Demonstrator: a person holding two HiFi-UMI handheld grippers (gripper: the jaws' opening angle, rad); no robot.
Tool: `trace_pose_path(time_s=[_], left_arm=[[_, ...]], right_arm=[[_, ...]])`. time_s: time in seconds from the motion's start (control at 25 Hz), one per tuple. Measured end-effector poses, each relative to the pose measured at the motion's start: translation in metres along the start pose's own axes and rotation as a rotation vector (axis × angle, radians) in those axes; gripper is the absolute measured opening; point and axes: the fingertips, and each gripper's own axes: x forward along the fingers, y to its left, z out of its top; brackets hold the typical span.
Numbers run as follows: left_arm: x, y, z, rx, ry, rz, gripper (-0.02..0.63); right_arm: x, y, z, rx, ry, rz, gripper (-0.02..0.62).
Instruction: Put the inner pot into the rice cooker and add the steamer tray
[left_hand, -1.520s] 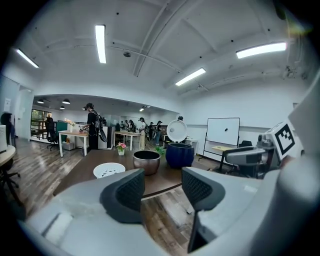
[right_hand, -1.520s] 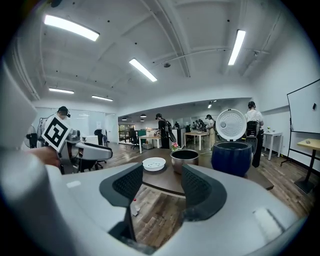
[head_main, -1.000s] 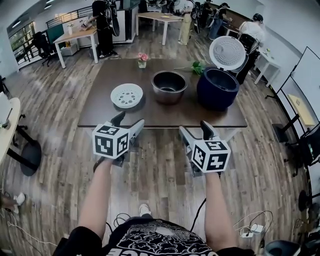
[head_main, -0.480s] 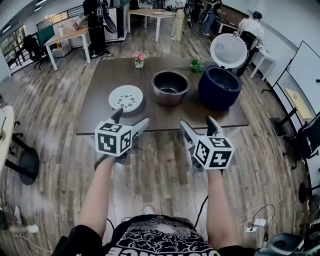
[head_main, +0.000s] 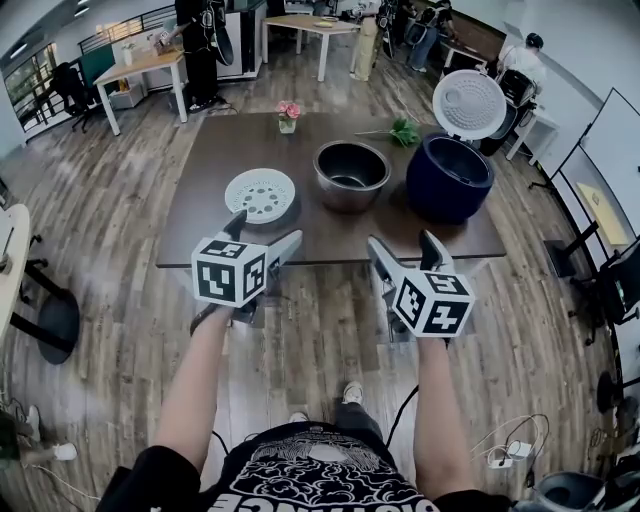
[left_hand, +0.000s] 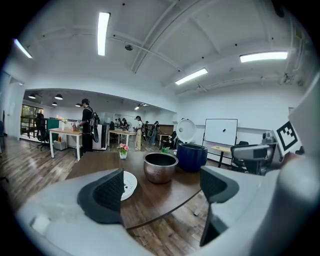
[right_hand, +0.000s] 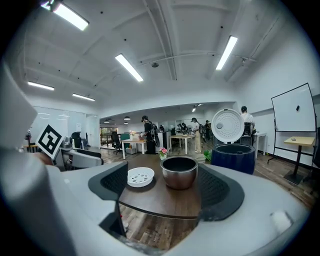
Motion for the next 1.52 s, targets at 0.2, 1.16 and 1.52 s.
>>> trace_pose_path(time_s=[0.2, 1.16, 1.52], left_arm=[[0.012, 0.004, 0.003, 0.004, -0.01, 0.014, 0.479], [0.191, 0.014, 0.053, -0.004, 0.029, 0.105, 0.479], [0.242, 0.022, 0.078, -0.022, 0.031, 0.167, 0.479]], right_arm=[[0.01, -0.014, 0.002, 0.012, -0.032, -0.013, 0.423], [0.17, -0.138, 0.025, 0.046, 0.039, 0.156, 0.405], [0.226, -0.174, 0.042, 0.04, 0.073, 0.226, 0.405]])
